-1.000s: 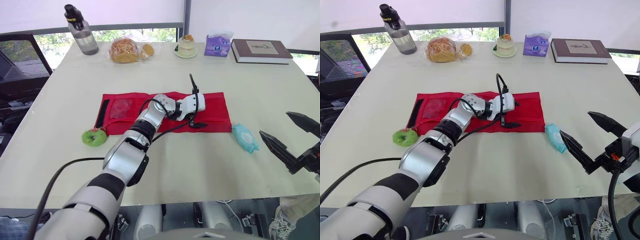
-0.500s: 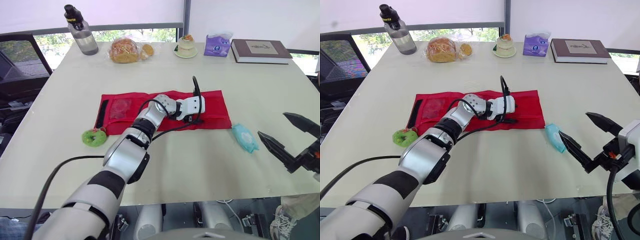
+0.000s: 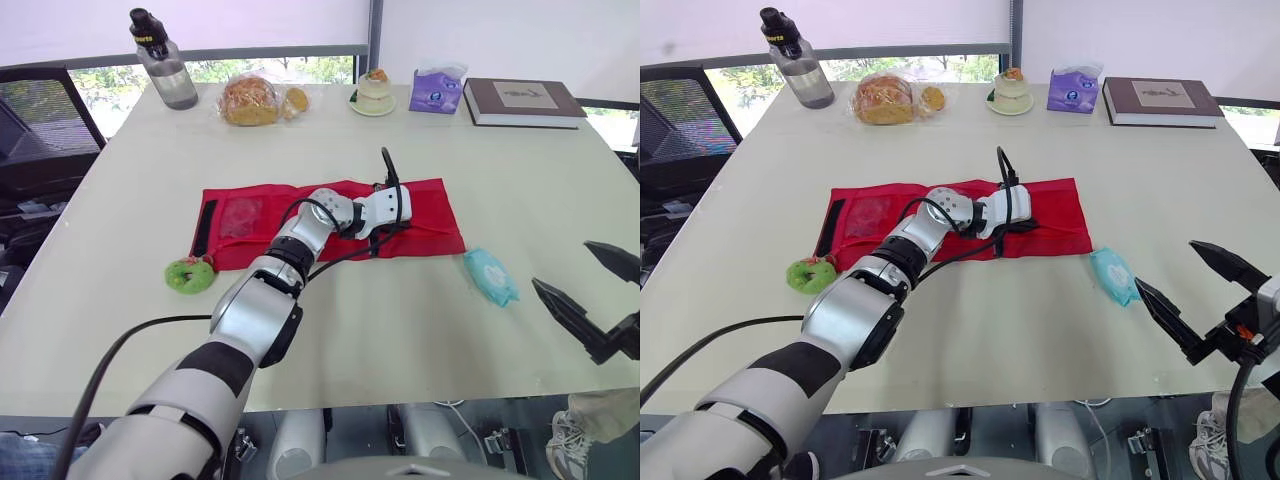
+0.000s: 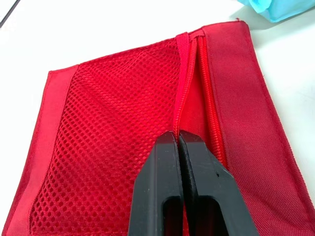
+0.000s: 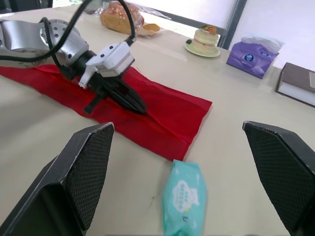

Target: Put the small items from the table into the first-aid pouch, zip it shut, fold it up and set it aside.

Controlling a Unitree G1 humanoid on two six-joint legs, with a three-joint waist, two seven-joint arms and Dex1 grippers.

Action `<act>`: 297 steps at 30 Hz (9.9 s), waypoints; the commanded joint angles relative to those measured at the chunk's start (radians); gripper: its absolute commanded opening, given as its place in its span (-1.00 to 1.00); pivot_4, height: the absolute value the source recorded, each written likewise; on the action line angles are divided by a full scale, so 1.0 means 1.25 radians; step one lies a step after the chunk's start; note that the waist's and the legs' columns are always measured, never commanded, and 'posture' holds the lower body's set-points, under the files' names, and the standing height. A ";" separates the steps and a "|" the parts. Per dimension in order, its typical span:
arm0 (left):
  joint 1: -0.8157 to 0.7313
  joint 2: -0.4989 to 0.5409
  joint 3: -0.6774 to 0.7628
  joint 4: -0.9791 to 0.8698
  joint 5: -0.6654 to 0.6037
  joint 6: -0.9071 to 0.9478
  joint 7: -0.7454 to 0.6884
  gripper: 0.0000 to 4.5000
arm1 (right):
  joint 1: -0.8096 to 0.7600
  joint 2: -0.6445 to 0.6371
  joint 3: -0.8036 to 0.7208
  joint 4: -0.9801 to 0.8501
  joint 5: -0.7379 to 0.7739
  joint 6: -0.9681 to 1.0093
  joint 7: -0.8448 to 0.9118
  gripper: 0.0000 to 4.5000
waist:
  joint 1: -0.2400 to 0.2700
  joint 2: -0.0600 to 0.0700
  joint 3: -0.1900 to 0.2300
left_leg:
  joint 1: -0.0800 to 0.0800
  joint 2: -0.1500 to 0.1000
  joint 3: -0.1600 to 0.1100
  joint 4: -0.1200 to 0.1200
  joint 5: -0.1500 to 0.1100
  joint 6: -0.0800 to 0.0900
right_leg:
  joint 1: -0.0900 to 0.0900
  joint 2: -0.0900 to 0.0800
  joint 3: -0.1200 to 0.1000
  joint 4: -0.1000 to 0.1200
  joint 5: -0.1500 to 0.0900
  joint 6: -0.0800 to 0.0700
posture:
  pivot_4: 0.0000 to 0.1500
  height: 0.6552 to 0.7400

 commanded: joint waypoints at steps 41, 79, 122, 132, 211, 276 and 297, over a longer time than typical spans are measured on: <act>-0.053 -0.071 0.076 -0.016 -0.053 0.055 -0.010 -1.00 | -0.388 -0.017 0.435 0.239 -0.307 0.262 -0.100 -0.94 | -0.001 0.000 0.000 | 0.000 0.000 0.000 0.000 0.000 0.000 | 0.000 0.000 0.000 0.000 0.001 -0.001 | 1.00 0.97; 0.012 -0.153 0.062 -0.101 -0.077 0.097 -0.061 -1.00 | -0.584 0.159 0.458 0.226 -0.331 0.505 -0.262 0.95 | 0.000 0.001 0.000 | -0.001 0.000 0.000 -0.002 0.000 0.000 | -0.002 0.000 0.000 0.000 0.001 -0.001 | 1.00 0.97; 0.015 -0.035 0.150 -0.315 -0.243 0.239 -0.217 0.97 | -0.498 0.090 0.370 0.325 -0.349 0.389 -0.219 1.00 | -0.024 0.002 0.000 | 0.001 0.000 0.000 -0.002 0.000 0.000 | -0.002 0.002 0.003 0.001 0.001 -0.001 | 1.00 0.97; 0.219 0.246 0.173 -0.770 -0.424 0.510 -0.403 0.97 | -0.568 0.149 0.395 0.456 -0.334 0.380 -0.204 1.00 | -0.020 0.004 0.000 | 0.000 0.001 0.000 -0.003 0.000 0.000 | -0.002 0.001 0.002 0.000 0.001 -0.001 | 1.00 0.97; 0.267 0.152 0.344 -0.546 -0.665 1.317 0.104 1.00 | -0.493 -0.259 0.210 0.051 0.236 0.254 -0.103 0.95 | 0.007 0.002 -0.002 | 0.000 0.000 -0.002 -0.001 0.000 0.000 | 0.000 0.000 0.000 0.000 0.001 -0.001 | 1.00 0.97; 0.273 0.024 0.427 -0.587 -0.727 1.348 0.262 -1.00 | -0.769 0.056 0.934 0.455 -0.511 0.202 0.125 -0.97 | 0.000 0.001 -0.002 | 0.001 -0.001 -0.002 -0.001 0.001 -0.001 | 0.000 0.000 0.000 0.000 0.001 -0.001 | 1.00 0.97; 0.335 0.191 0.332 -0.599 -0.688 1.243 0.170 -1.00 | -0.523 0.026 0.335 0.397 -0.312 0.309 -0.012 -0.97 | -0.024 0.001 -0.002 | 0.002 0.000 -0.001 -0.003 0.001 -0.001 | -0.001 0.001 0.002 0.001 0.001 -0.002 | 1.00 0.97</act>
